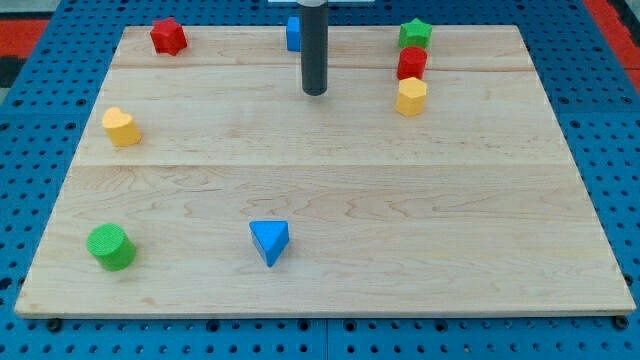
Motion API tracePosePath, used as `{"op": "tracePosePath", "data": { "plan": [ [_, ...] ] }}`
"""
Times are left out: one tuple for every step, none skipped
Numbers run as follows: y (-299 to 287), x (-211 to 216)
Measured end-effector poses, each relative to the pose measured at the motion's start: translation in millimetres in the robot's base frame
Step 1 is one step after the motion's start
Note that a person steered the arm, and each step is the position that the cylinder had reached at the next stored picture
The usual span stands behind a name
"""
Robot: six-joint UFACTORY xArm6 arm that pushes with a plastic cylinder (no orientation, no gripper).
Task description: Move the arm to the left of the blue cube
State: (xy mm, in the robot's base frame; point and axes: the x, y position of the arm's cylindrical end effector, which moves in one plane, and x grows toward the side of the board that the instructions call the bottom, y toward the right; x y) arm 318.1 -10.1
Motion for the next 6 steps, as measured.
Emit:
{"op": "tracePosePath", "data": {
  "plan": [
    [0,-3],
    [0,-6],
    [-3,-6],
    [-3,-31],
    [-25,-52],
    [-75,-61]
  ]
}}
